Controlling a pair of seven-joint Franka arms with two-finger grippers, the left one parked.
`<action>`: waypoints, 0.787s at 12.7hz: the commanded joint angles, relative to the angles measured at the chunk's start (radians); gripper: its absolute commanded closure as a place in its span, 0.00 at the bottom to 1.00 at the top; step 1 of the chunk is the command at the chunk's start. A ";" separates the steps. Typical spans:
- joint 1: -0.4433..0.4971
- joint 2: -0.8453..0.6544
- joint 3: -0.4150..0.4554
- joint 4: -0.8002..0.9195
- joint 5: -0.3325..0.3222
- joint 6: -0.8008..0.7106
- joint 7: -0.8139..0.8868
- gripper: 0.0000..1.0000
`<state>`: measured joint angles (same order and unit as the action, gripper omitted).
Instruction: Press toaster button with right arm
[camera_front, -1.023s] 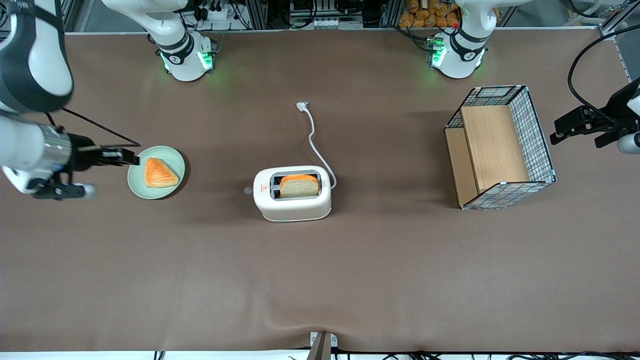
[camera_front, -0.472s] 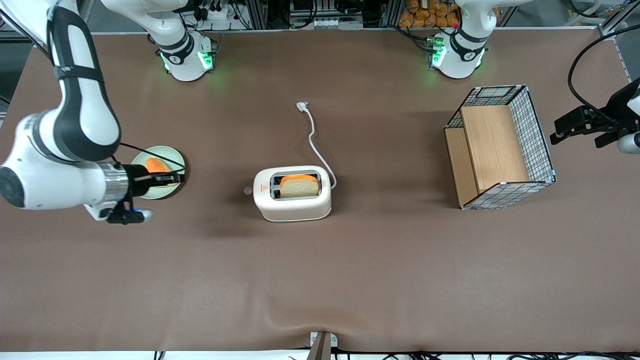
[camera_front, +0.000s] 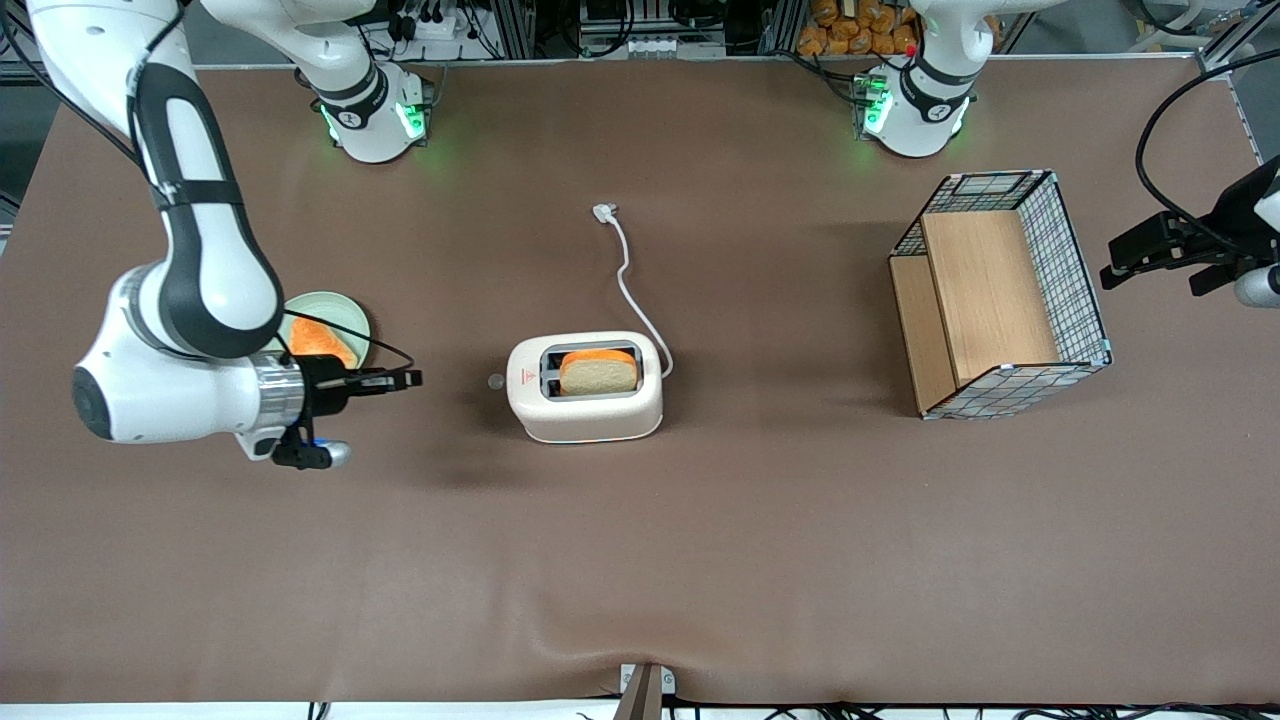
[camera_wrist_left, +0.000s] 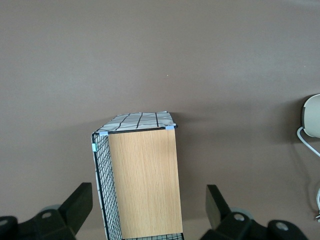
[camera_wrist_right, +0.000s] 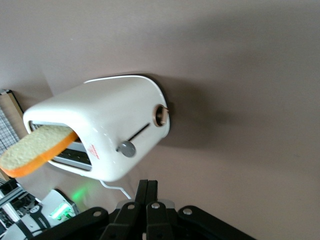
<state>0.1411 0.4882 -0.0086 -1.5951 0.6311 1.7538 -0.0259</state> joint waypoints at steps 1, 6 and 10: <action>0.025 -0.005 -0.008 -0.049 0.050 0.065 -0.012 1.00; 0.063 0.000 -0.008 -0.078 0.101 0.121 -0.002 1.00; 0.077 0.012 -0.008 -0.082 0.107 0.147 0.000 1.00</action>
<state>0.1989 0.5007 -0.0083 -1.6633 0.7046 1.8726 -0.0245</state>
